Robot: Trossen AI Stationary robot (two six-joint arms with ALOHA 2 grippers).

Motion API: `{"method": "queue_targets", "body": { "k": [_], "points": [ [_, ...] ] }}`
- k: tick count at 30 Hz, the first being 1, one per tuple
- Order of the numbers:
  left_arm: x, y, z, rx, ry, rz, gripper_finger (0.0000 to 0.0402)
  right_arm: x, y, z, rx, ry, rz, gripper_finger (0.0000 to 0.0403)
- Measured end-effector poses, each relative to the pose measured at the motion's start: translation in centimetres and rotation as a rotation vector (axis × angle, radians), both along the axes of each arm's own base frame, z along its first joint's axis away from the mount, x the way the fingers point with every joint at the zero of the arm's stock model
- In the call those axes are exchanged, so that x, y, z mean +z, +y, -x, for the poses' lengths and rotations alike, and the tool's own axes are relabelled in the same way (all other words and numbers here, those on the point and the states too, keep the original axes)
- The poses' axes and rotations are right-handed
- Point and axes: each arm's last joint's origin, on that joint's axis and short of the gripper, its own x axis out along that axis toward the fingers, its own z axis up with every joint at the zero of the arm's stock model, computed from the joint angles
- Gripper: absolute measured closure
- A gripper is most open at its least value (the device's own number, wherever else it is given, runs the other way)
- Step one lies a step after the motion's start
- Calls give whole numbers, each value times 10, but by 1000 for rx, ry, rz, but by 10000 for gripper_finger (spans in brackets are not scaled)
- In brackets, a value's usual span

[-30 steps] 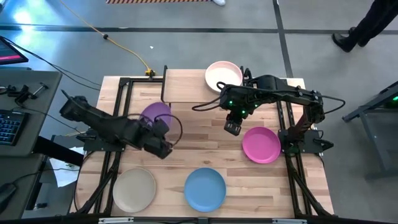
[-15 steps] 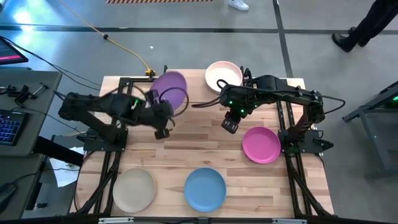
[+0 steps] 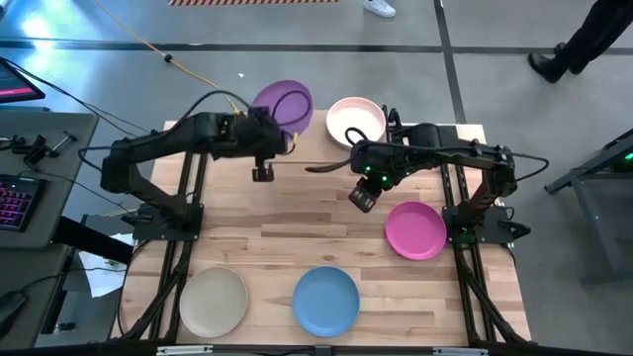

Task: Place and stack plates onto a shelf
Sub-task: Put the purple plate on the shelf to the left of the piled plates

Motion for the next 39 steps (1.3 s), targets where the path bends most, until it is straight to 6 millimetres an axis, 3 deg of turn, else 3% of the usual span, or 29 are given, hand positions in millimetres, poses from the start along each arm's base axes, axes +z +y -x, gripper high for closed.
{"method": "queue_targets", "body": {
  "k": [7, 20, 39],
  "points": [
    [-18, 29, -21, -70, 57, 17, 399, 0, 5, 0, -31, -4, 4, 289],
    [-65, 66, -48, -27, 182, 148, 399, 0, 5, 0, -50, -5, -4, 289],
    [-96, 79, -58, 18, 284, 236, 399, 0, 5, 0, -27, -3, 5, 289]
  ]
}}
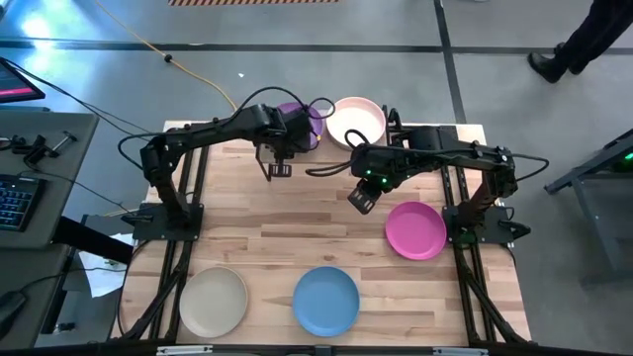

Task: Place and stack plates onto a shelf
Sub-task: Put the purple plate on the shelf to the left of the piled plates, then stack the pink plate on top of the purple plate on the shelf

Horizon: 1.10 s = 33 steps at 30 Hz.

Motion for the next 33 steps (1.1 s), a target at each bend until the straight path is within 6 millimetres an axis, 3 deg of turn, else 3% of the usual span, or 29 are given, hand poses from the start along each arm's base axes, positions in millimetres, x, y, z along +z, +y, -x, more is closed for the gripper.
{"method": "queue_targets", "body": {
  "k": [19, 26, 33],
  "points": [
    [6, -5, 1, 17, -45, 27, 327, 0, 0, 0, 12, 1, 5, 289],
    [42, -10, 16, 62, -160, -16, 321, 0, 0, 0, 11, 1, 7, 289],
    [81, -28, 49, 133, -286, -1, 321, 5, -1, 6, 28, -15, 47, 289]
  ]
}}
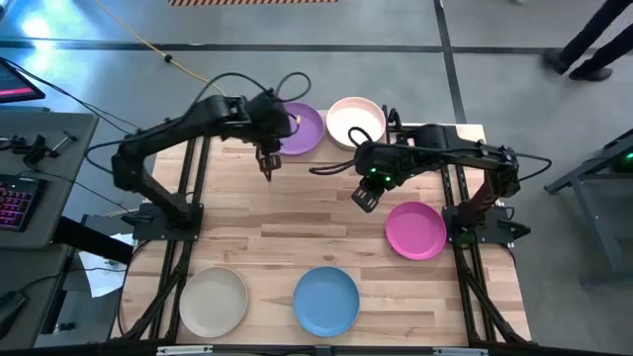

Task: Place and stack plates onto a shelf
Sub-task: Stack the pink plate on top of the purple plate on the shelf

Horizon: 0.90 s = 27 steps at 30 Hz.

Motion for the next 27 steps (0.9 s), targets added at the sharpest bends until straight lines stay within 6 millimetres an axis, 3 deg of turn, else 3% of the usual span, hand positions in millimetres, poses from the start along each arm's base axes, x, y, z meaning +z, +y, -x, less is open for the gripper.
{"method": "queue_targets", "body": {
  "k": [8, 13, 17, 21, 27],
  "points": [
    [32, -31, 35, 68, -166, 143, 321, 17, -3, 21, 26, -57, 50, 289],
    [36, -54, 52, 100, -202, 209, 321, 15, -3, 21, 68, -47, 89, 289],
    [35, -71, 63, 135, -197, 266, 321, -9, -1, 27, 85, 57, 87, 289],
    [30, -86, 70, 142, -199, 306, 321, -39, -1, 49, 5, 153, 25, 289],
    [27, -99, 72, 177, -200, 299, 319, -71, 6, 77, -98, 91, -90, 289]
  ]
}}
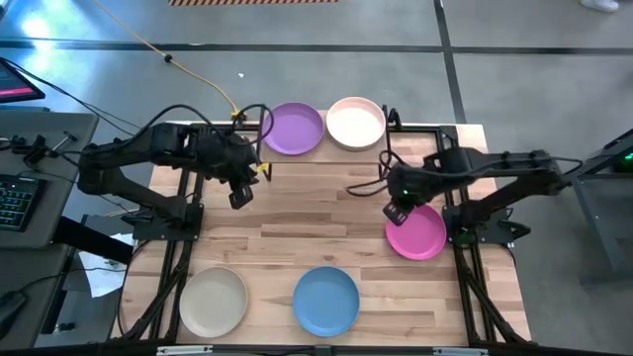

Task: Place and stack plates onto a shelf
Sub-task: Stack the pink plate on top of the purple plate on the shelf

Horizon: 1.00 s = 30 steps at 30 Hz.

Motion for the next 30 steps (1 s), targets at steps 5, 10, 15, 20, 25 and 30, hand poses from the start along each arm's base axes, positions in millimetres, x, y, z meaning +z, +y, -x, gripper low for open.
{"method": "queue_targets", "body": {
  "k": [5, 10, 15, 20, 25, 30],
  "points": [
    [0, -7, 0, 5, -5, -14, 319, -28, 8, 13, -123, -3, -52, 289],
    [0, -12, 0, 7, -9, -27, 319, -60, 18, 15, -205, 37, -81, 289],
    [0, -16, 0, 7, -13, -22, 319, -89, 27, 14, -272, 25, -114, 289],
    [0, -18, 0, 8, -16, -15, 319, -120, 32, 15, -313, 16, -135, 289],
    [0, -19, 0, 9, -17, -16, 319, -142, 38, 17, -310, 4, -180, 289],
    [0, -19, 0, 15, -18, -12, 319, -152, 43, 19, -329, -2, -211, 289]
  ]
}}
